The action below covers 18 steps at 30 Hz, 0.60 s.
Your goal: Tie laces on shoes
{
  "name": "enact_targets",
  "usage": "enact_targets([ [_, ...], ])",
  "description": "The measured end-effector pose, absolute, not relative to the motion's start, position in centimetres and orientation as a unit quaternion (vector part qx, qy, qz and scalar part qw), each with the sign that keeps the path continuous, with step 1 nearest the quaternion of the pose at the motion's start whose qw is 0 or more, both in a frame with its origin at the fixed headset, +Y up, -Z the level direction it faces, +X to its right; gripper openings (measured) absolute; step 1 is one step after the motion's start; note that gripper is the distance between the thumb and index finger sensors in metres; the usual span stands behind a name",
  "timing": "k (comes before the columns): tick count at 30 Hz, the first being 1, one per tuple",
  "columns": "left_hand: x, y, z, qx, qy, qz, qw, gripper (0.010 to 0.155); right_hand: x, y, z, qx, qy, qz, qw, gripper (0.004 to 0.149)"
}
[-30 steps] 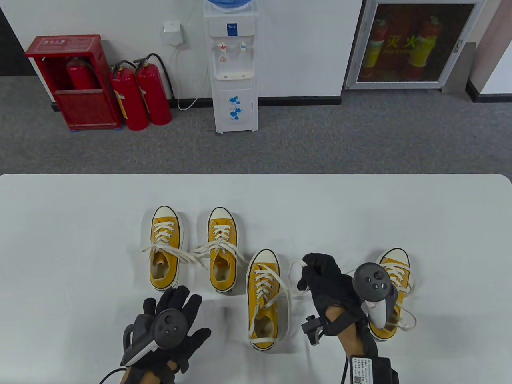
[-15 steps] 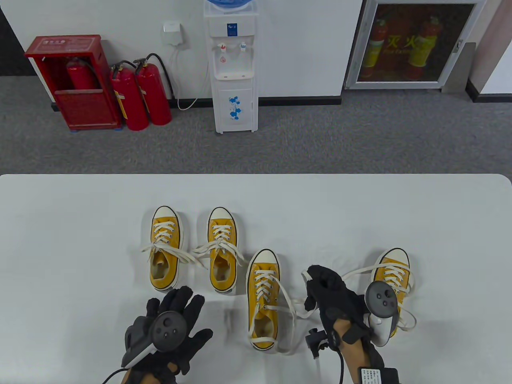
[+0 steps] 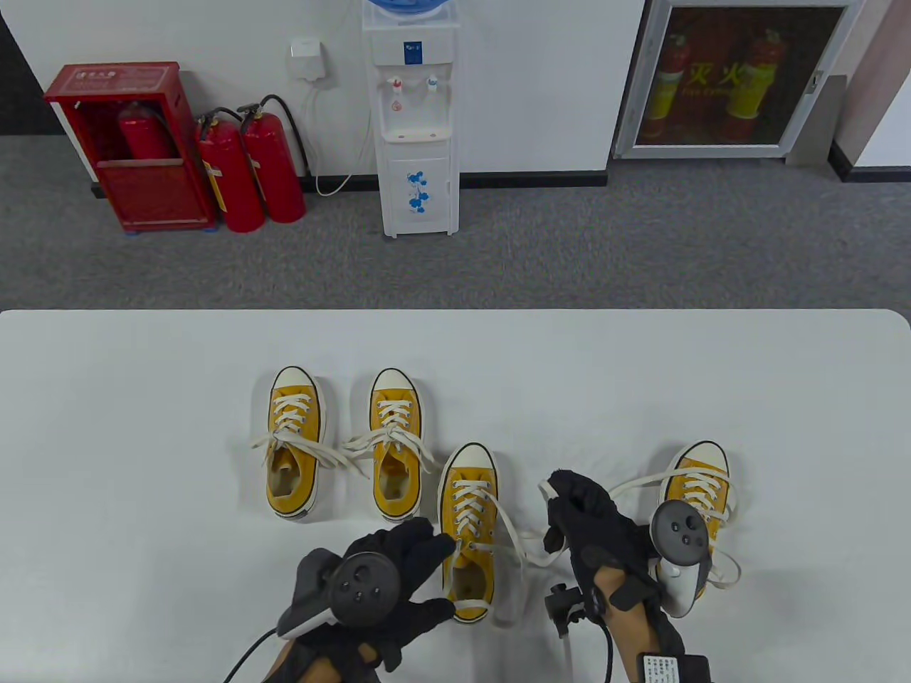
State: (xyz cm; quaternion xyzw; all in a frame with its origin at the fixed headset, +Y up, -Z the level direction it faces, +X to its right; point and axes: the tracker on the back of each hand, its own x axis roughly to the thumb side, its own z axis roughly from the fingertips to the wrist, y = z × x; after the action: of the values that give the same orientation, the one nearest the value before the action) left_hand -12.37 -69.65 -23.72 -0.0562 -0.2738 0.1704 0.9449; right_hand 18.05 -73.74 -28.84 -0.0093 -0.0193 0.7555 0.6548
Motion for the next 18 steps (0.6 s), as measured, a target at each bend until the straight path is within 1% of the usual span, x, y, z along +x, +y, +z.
enact_targets([
  [2,-10.6,-70.0,-23.9,-0.081,-0.284,0.130,0.947,0.076,18.0,-73.8,-28.8,-0.010,-0.019,0.757,0.653,0.052],
  [6,-8.7,-71.0,-24.1,-0.124,-0.289,0.079,0.946,0.074,18.1,-73.8,-28.8,-0.013,-0.017,0.760,0.650,0.052],
  [9,-8.2,-71.5,-24.4,-0.124,-0.283,0.055,0.949,0.068,18.1,-73.8,-28.8,-0.015,-0.016,0.761,0.648,0.052],
  [11,-8.1,-71.6,-24.4,-0.123,-0.283,0.057,0.949,0.061,18.1,-73.8,-28.8,-0.015,-0.016,0.761,0.649,0.052],
  [15,-8.2,-71.5,-24.5,-0.096,-0.280,0.077,0.952,0.045,18.1,-73.8,-28.9,-0.014,-0.014,0.761,0.648,0.052],
  [18,-8.6,-70.9,-24.7,-0.075,-0.277,0.106,0.952,0.040,18.1,-73.9,-28.9,-0.014,-0.014,0.762,0.647,0.052],
])
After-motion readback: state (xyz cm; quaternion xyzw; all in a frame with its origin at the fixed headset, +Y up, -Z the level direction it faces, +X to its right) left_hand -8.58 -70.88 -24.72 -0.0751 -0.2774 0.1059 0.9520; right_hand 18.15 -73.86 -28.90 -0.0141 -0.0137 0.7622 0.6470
